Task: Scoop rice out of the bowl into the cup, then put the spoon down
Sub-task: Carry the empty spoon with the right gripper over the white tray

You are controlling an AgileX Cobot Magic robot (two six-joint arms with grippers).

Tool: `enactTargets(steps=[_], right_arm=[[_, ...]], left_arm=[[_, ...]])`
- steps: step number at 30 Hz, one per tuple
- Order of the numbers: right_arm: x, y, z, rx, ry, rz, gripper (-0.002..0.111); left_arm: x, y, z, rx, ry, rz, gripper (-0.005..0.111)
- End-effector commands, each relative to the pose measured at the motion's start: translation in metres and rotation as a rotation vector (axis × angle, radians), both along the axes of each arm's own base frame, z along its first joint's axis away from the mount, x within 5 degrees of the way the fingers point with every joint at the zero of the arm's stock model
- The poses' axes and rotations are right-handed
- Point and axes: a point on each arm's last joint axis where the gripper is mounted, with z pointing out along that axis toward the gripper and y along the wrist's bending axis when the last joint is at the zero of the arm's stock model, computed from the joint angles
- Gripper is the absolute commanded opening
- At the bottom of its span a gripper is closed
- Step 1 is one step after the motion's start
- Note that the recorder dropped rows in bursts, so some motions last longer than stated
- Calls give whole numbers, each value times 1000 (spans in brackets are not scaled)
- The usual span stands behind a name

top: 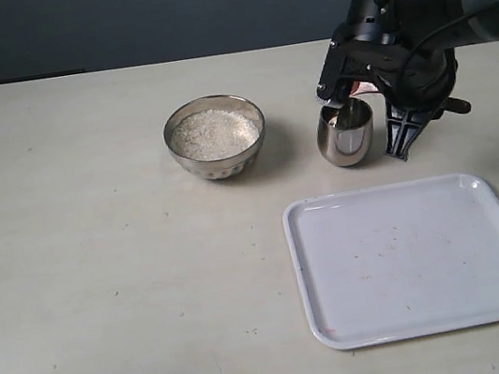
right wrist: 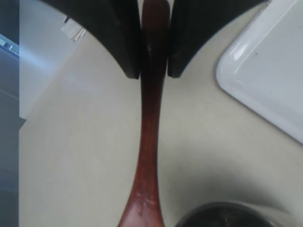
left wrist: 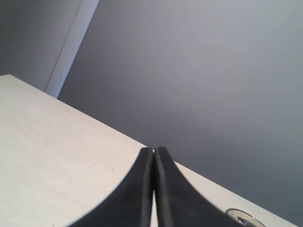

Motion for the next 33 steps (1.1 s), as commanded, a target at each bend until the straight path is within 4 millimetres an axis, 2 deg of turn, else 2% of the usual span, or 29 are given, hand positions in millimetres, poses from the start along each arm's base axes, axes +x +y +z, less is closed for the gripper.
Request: enactTargets(steps=[1,15,27,33], right_arm=[[-2,1,-1,-16,-11,-1,-1],[-3,-2,0,-51,-12,-10,-1],[-9,-12,-14,-105,-27,-12,-1],[-10,-10,-14,-99,-47,-8,-1]], left_arm=[[0,0,2,4,-14,1,0],[0,0,2,4,-14,1,0],[0,0,2,4,-14,1,0],[0,0,2,4,-14,1,0]])
